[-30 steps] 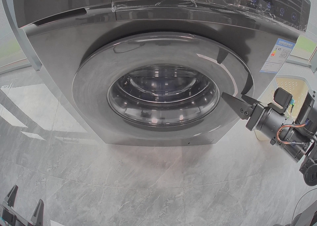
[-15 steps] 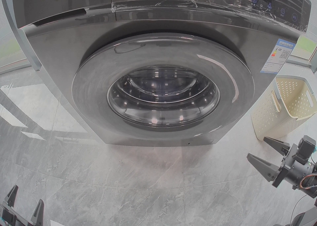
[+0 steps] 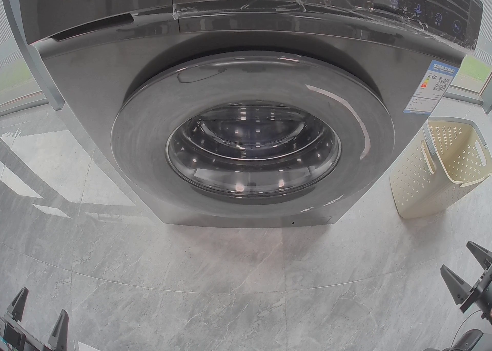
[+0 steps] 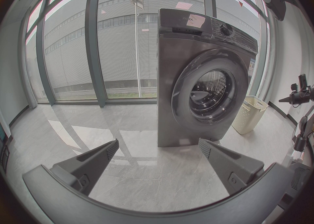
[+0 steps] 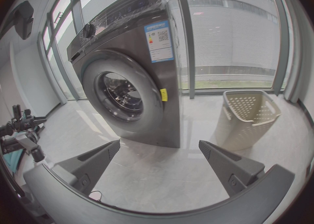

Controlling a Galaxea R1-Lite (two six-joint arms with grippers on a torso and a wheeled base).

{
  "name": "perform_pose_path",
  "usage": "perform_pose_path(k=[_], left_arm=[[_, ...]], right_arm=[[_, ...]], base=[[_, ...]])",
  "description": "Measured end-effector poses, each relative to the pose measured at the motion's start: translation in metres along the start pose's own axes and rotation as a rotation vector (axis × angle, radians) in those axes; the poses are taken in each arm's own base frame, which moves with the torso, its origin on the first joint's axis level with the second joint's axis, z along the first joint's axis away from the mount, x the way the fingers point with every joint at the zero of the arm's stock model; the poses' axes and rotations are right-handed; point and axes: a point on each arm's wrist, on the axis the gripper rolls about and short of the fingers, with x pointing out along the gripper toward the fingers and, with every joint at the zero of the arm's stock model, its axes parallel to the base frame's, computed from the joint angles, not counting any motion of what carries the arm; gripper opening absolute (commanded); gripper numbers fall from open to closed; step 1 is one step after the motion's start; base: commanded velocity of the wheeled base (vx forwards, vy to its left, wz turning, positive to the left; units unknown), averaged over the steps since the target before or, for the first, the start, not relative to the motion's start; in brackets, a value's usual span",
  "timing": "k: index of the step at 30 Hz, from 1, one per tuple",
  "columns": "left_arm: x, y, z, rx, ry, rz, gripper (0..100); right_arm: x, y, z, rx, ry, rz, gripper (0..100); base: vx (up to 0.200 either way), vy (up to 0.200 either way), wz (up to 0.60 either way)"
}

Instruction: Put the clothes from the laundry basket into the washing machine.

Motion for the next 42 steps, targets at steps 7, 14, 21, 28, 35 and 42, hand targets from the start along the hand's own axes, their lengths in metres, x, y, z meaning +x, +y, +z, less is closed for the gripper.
perform_pose_path(k=[7,14,21,28,35,42], left_arm=[[0.000,0.000,0.000,0.000,0.000,0.000,100],[0.000,0.000,0.000,0.000,0.000,0.000,100],[0.000,0.000,0.000,0.000,0.000,0.000,100],[0.000,0.000,0.000,0.000,0.000,0.000,100],[0.000,0.000,0.000,-0.003,0.000,0.000,100],[0.000,0.000,0.000,-0.003,0.000,0.000,100]], right_arm=[[-0.037,-0.001,-0.024,-0.029,-0.049,-0.141,100],[-0.053,0.002,-0.043,-0.015,-0.083,-0.285,100],[-0.057,0.003,-0.050,0.004,-0.074,-0.317,100],[-0.058,0.004,-0.051,-0.029,-0.075,-0.265,100],[-0.058,0.004,-0.051,-0.030,-0.078,-0.276,100],[-0.058,0.004,-0.051,-0.028,-0.078,-0.278,100]], base=[[0.000,0.000,0.00],[0.000,0.000,0.00],[0.000,0.000,0.00],[0.000,0.000,0.00],[0.000,0.000,0.00],[0.000,0.000,0.00]])
